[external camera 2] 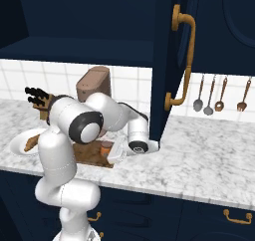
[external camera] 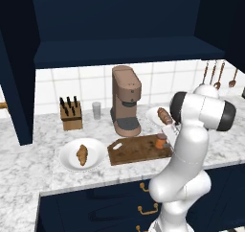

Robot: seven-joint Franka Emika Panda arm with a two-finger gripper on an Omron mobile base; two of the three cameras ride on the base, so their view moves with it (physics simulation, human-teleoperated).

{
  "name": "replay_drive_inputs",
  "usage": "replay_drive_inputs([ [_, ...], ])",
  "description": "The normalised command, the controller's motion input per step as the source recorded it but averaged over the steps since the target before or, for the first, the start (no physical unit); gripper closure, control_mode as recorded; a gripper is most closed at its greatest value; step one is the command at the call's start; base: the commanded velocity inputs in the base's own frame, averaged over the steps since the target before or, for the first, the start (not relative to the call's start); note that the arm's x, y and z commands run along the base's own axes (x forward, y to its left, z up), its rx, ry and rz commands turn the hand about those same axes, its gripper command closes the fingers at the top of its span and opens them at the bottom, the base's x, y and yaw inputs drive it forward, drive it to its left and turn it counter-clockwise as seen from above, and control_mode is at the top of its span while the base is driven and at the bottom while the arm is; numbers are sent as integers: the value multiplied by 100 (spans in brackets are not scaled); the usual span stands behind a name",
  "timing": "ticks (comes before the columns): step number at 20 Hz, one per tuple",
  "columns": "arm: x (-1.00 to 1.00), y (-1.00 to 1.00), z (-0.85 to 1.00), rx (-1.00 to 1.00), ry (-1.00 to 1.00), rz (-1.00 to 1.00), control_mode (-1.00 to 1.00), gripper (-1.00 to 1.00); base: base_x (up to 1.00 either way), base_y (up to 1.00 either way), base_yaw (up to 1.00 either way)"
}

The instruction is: From the different types of pastries on the counter, select a croissant and place it on the cutting board. Then retrieve a jar of jam from the cabinet and place it alongside the croissant on the cutting board.

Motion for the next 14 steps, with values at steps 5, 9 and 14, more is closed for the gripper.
replay_drive_inputs([
  [5, 18, 0, -23, 0, -2, 0, -100, 100, 0, 0, 0],
  [9, 13, 0, -29, 0, 0, 0, -100, 100, 0, 0, 0],
  [14, 1, 0, -20, 0, 0, 2, -100, -100, 0, 0, 0],
])
